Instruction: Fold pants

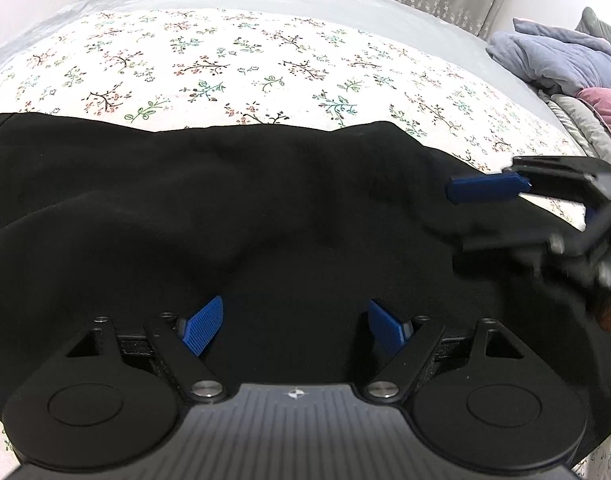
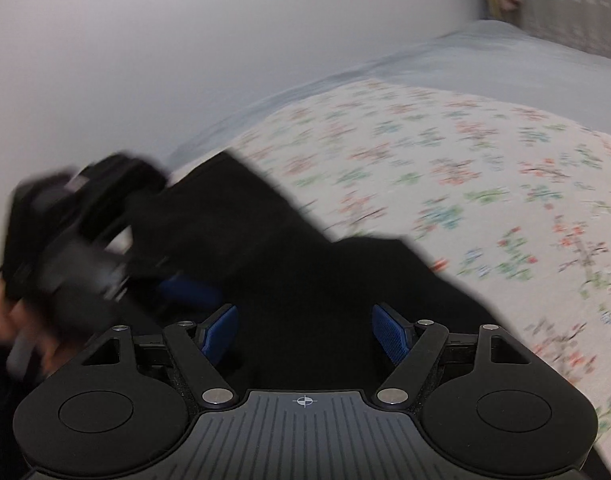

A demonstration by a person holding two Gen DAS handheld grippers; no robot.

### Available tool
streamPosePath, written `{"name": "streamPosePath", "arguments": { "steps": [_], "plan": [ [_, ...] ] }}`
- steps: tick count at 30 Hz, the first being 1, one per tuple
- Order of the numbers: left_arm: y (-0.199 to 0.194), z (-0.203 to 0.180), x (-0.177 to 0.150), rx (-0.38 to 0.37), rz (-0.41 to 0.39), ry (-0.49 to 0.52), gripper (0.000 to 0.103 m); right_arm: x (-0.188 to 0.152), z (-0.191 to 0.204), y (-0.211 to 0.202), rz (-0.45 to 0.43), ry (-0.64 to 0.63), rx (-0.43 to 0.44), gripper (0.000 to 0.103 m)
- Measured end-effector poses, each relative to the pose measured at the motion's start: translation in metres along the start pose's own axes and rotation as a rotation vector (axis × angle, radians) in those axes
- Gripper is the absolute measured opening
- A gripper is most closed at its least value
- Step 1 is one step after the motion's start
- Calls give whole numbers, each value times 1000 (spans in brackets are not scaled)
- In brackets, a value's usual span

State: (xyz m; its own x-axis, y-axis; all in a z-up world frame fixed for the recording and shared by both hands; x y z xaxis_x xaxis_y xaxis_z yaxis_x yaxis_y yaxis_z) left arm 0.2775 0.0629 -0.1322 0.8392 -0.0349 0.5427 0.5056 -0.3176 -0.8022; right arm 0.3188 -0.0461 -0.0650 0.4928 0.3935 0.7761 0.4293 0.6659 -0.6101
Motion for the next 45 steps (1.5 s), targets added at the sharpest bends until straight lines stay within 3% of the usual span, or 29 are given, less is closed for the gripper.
{"name": "streamPosePath", "arguments": {
  "steps": [2,5,7,9,11,13,14,17,23,25,30,36,40,45],
  "plan": [
    [0,-1,-1,6,-2,3,88,7,-8,-3,-35,-8,-82,75],
    [1,-3,-2,14,-6,14,90,29,-60,5,-74,226,-150,75],
    [1,-4,-1,14,-7,22,91,30,-92,24,-14,330,-222,75],
    [1,-3,-1,10,-8,28,91,21,-117,42,83,360,-378,75],
    [0,-1,0,0,-5,19,91,18,-116,43,62,384,-331,77],
    [-1,0,1,-10,-3,10,91,14,-97,38,57,411,-160,77],
    [-1,0,1,-13,-1,8,91,10,-89,35,63,394,-126,77],
    [-2,0,1,-12,-2,7,91,-2,-64,23,65,288,-110,77],
    [0,-1,1,-1,-3,15,91,-5,-16,-19,-66,137,-71,77],
    [0,0,1,-1,-3,16,91,-14,2,-18,-44,80,-32,77],
    [-1,4,1,-8,-10,-12,91,-39,14,6,51,32,-38,77],
    [0,-1,-2,20,-11,27,91,-11,-1,12,-29,162,14,84],
    [-1,0,-4,18,-7,28,91,4,-12,29,-17,198,1,86],
    [0,0,-4,20,-3,26,91,26,-31,51,-21,328,90,86]
  ]
}}
Point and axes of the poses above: each gripper's, at about its wrist camera, not at the fingertips, and y roughly the way its jaws point, z to its left, x to its top, the point moved 9 cm from there along y, roughly the way its jaws point, and after that the axes turned 7 degrees about -x, right-handed, at the moved point
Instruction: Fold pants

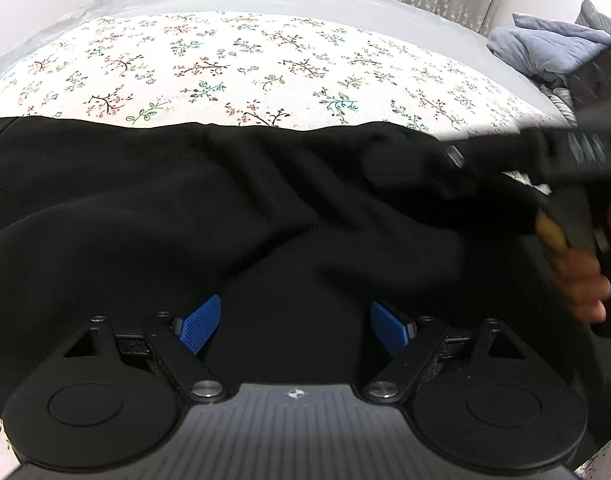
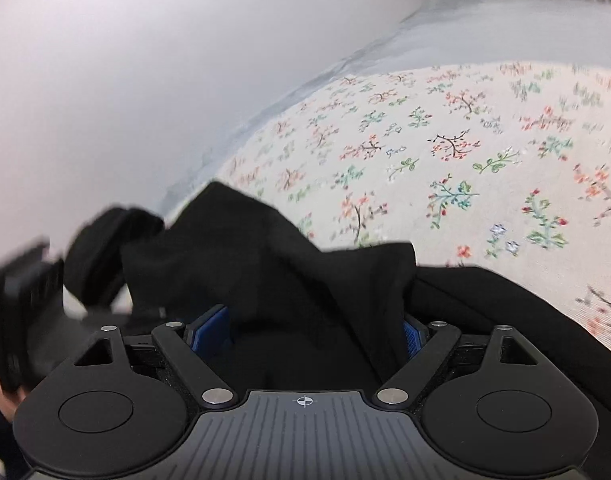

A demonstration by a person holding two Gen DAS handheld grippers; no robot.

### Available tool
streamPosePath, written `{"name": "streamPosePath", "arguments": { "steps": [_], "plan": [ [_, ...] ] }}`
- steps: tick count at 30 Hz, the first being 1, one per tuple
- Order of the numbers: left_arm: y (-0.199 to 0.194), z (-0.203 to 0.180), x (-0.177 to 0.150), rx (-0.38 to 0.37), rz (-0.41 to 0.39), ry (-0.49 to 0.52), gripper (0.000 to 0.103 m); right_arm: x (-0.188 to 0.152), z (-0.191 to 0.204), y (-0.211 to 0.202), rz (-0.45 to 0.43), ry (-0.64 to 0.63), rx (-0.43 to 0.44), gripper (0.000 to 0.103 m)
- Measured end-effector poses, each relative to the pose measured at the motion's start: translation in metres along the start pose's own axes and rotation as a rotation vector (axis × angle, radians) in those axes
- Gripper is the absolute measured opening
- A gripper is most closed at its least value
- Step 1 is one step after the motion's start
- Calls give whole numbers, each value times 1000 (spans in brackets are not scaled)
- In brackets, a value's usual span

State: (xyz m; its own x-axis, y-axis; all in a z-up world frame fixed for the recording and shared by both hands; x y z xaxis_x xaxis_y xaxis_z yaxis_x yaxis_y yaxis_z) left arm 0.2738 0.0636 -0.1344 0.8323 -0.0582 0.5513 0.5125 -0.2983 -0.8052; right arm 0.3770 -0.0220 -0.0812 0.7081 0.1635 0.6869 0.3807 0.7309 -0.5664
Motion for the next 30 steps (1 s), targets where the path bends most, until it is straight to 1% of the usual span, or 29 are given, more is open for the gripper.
{"name": "streamPosePath", "arguments": {
  "steps": [2,4,6,9,10,11,13,15,17,18,19,20,21,22,23,24,25,27,28,29,30],
  "plan": [
    [0,0,0,-1,1,1,91,9,1,10,3,24,26,86],
    [1,1,1,1,1,4,91,20,-1,18,-13,55,43,86],
    [2,1,1,4,0,10,91,31,-5,16,-75,108,54,86],
    [2,0,1,8,0,14,91,44,-15,6,-194,208,119,86],
    [2,0,1,9,0,15,91,47,-19,3,-218,234,123,86],
    [2,0,1,9,0,15,91,48,-22,4,-222,253,126,86],
    [2,-1,1,8,0,12,91,49,-24,9,-195,250,106,86],
    [2,-1,1,9,-1,11,91,48,-20,11,-191,213,73,86],
    [2,-2,1,11,-1,13,91,47,-18,12,-182,215,77,83],
    [1,-3,1,10,-1,13,91,43,-19,14,-161,217,55,73],
    [0,-4,1,9,0,11,91,39,-22,20,-124,212,18,49],
    [0,-3,0,7,-1,9,91,34,-25,27,-85,215,-24,37],
    [0,-3,0,7,0,9,91,29,-31,33,-42,230,-64,23],
    [0,-2,0,8,0,11,91,23,-37,37,-7,248,-89,22],
    [0,-2,1,8,1,12,91,21,-40,37,1,258,-93,22],
    [-1,-2,1,7,1,11,91,19,-41,34,-8,264,-82,22],
    [0,-1,1,6,2,9,91,19,-39,29,-20,274,-57,24],
    [0,-1,1,4,3,8,91,19,-35,18,-31,288,-8,25],
    [0,0,2,5,3,9,91,18,-33,15,-21,291,12,26],
    [0,0,2,6,3,12,91,16,-32,12,-1,279,11,29],
    [0,-1,2,8,4,14,91,14,-30,12,27,254,-8,34]
  ]
}}
Point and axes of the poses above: each gripper's, at about its wrist camera, not at the fingertips, and y roughly the way its jaws point, z to its left, x to its top, the point moved 9 cm from there along y, roughly the way its jaws point, and after that the axes turned 7 degrees about -x, right-handed, at the moved point
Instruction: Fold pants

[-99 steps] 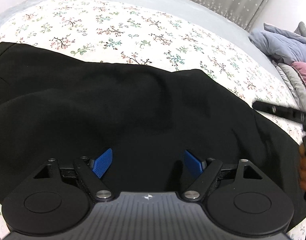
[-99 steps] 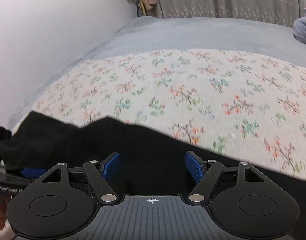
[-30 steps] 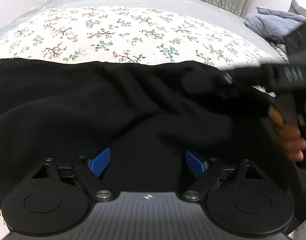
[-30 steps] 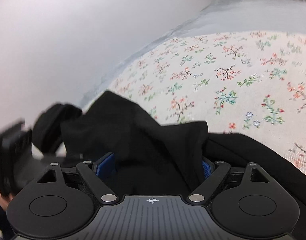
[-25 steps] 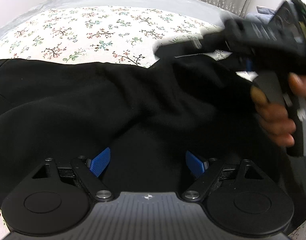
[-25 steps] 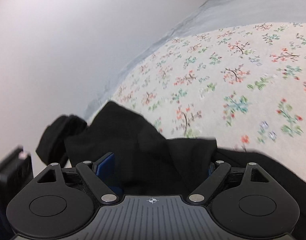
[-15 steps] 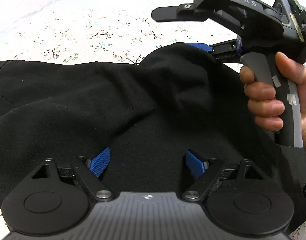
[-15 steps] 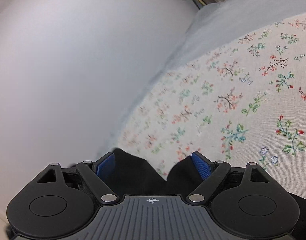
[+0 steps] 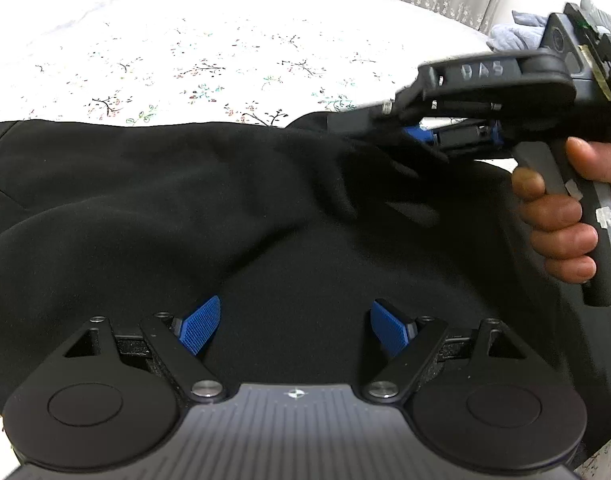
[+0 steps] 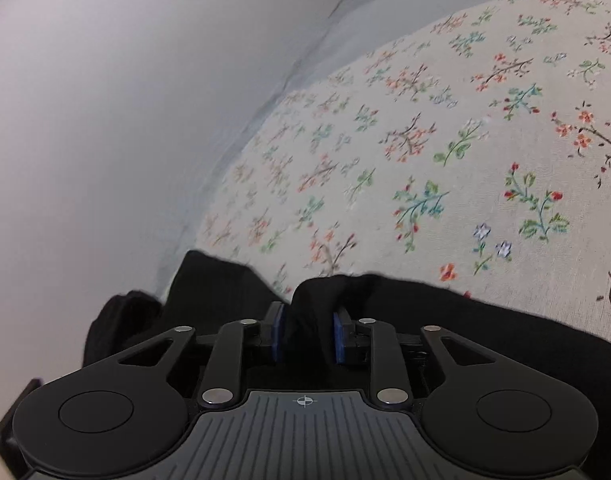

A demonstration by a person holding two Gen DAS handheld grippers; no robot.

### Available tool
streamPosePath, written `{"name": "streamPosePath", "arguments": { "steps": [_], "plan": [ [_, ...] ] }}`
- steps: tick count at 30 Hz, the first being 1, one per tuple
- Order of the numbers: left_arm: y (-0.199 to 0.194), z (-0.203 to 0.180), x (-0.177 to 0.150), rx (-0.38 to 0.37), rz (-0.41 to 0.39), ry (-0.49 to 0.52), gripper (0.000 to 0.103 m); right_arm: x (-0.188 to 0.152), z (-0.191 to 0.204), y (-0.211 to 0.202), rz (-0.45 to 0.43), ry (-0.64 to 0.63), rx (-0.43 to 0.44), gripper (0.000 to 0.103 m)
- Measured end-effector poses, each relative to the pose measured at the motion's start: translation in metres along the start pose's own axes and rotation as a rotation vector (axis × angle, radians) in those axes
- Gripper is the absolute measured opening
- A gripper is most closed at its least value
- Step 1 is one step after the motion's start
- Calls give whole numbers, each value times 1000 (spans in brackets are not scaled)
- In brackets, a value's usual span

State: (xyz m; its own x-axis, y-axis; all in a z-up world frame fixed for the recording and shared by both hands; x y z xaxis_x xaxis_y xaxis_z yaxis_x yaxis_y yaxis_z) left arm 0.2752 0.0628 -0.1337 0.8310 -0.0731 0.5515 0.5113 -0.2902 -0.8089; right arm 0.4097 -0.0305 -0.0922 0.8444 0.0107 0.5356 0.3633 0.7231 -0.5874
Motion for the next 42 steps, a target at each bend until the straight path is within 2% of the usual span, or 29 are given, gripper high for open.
{"name": "streamPosePath", "arguments": {
  "steps": [3,5,8,12,18,21,23,25,29,31,33,36,38,39,40,42],
  "plan": [
    [1,-1,0,0,1,2,91,-14,8,6,75,-133,-58,38],
    [0,-1,0,-3,5,-2,91,-27,24,-4,77,-239,-12,38],
    [1,0,1,-1,8,2,91,-42,44,-17,64,-327,62,45],
    [2,-4,0,12,4,14,91,-35,39,-7,30,-258,57,54],
    [1,-11,-1,15,2,17,91,3,35,22,1,-126,80,58],
    [1,-11,-2,9,4,13,91,20,25,37,5,-18,44,58],
    [-1,-10,-2,4,4,9,91,23,19,42,-3,1,1,44],
    [-2,-8,-1,4,5,7,91,22,11,42,-21,9,-51,13],
    [-6,-2,1,11,-8,-17,90,30,11,22,-155,-3,-35,7],
    [-13,11,4,-9,-36,-76,88,32,15,18,-203,-42,-59,7],
    [-28,31,15,-33,-96,-196,87,31,10,27,-186,-69,-109,7],
    [-53,81,32,-13,-194,-345,87,28,-1,47,-117,-69,-173,7],
    [-68,115,40,41,-246,-407,87,30,3,44,-126,-81,-172,8],
    [-72,134,41,92,-258,-433,87,31,4,44,-131,-89,-172,9],
    [-73,151,38,148,-247,-459,87,33,7,45,-133,-96,-176,10],
    [-69,182,23,241,-186,-524,79,34,3,44,-132,-64,-162,11]
  ]
}}
Point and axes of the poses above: each gripper's, at about its wrist camera, not at the fingertips, and y roughly the way its jaws point, z to its left, x to its top, the point moved 9 cm from there along y, roughly the way its jaws point, and after that the axes turned 7 degrees about -x, right-handed, at the moved point
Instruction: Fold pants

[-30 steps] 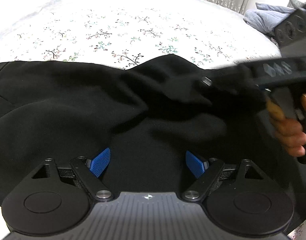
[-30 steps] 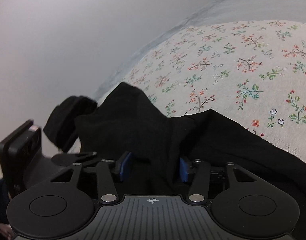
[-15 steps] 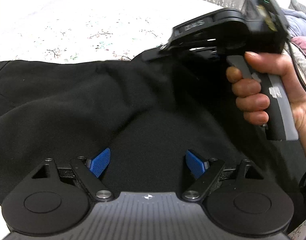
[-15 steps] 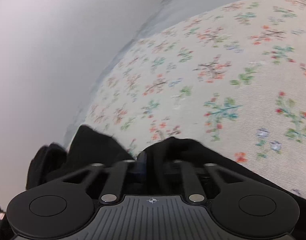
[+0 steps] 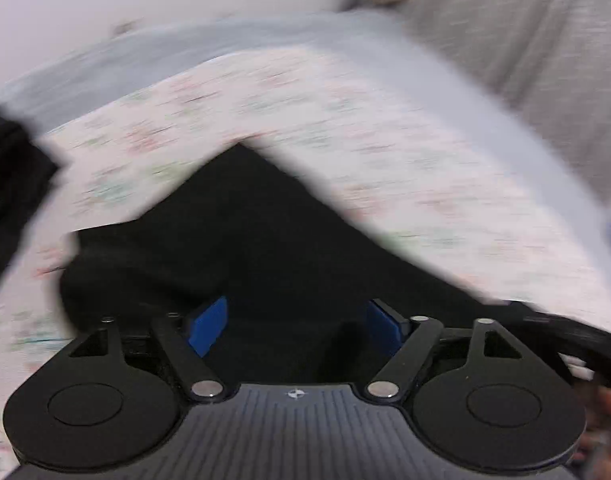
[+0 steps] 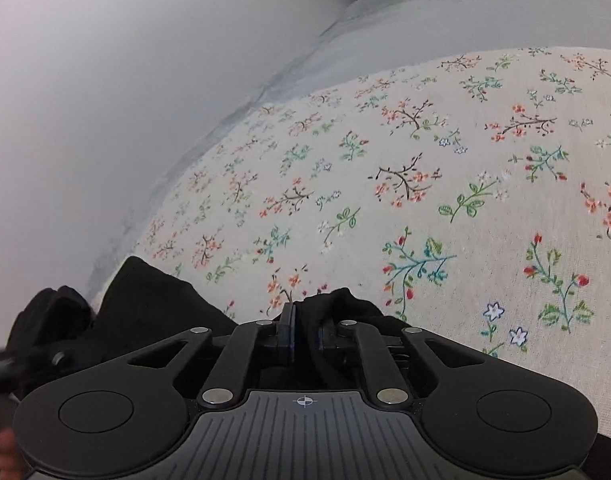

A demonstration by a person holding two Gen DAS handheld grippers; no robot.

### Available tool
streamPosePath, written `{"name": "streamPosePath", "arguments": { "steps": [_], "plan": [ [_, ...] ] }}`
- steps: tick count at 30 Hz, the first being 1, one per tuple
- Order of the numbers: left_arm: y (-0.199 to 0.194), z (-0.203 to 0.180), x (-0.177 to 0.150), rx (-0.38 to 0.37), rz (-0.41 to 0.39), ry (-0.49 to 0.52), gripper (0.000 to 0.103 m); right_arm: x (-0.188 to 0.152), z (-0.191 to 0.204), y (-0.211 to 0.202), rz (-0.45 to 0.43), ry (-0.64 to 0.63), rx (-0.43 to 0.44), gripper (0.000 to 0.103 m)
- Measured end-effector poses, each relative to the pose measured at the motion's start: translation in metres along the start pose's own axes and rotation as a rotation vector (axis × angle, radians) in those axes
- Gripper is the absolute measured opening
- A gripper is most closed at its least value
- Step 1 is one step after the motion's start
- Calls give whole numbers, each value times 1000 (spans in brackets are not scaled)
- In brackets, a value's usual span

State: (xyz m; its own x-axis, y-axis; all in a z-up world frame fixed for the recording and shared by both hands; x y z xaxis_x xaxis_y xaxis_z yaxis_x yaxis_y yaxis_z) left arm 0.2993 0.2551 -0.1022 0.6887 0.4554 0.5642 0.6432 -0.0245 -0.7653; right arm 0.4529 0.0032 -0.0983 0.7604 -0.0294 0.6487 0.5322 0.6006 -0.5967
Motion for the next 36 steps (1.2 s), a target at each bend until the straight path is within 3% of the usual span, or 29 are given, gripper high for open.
{"name": "streamPosePath", "arguments": {
  "steps": [2,4,7,9,12,15,18,23,25,26,28,30,32,34,36],
  "plan": [
    [5,21,-4,33,17,-38,60,-1,-6,0,4,44,14,11],
    [2,28,-5,75,3,1,50,-1,-9,-9,-15,109,55,11],
    [-4,33,-9,81,-1,45,45,-1,-7,-20,-31,162,122,12],
    [-12,41,-14,79,-6,37,38,-3,-8,-19,-10,161,98,12],
    [-21,51,-12,110,-22,32,10,-5,-8,-14,5,153,58,13],
    [-16,58,-8,98,-6,14,11,1,-6,-12,-42,82,-55,1],
    [-17,56,-11,112,-8,56,11,0,-8,-3,-56,10,-186,0],
    [-20,63,-7,90,-1,17,11,0,1,-1,-70,-87,-310,0],
    [-23,65,-7,99,-10,17,11,11,-7,-21,-184,-116,-509,6],
    [-25,66,-6,86,-19,7,11,16,-12,-34,-230,-102,-547,9],
    [-32,64,-4,20,-28,-12,11,16,-12,-60,-247,-69,-501,14],
    [-44,61,2,-28,-79,-13,13,5,2,-83,-247,-130,-493,14],
    [-58,51,6,-65,-145,35,22,-16,24,-101,-226,-202,-473,14],
    [-60,35,2,-153,-131,73,28,-47,50,-107,-186,-235,-418,17],
    [-52,25,-9,-186,-76,89,28,-85,75,-97,-113,-283,-382,19]
  ]
}}
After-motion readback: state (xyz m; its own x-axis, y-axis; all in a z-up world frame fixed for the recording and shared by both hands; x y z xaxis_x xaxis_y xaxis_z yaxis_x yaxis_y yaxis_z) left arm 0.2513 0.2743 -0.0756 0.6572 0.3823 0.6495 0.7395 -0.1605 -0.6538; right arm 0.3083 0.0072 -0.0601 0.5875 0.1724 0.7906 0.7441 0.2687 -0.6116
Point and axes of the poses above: each gripper's, at about its wrist camera, not at the fingertips, and y roughly the way its jaws point, z to its left, x to its top, the point moved 9 cm from there along y, roughly the way its jaws point, and after that the axes turned 7 degrees about -x, right-handed, at the moved point
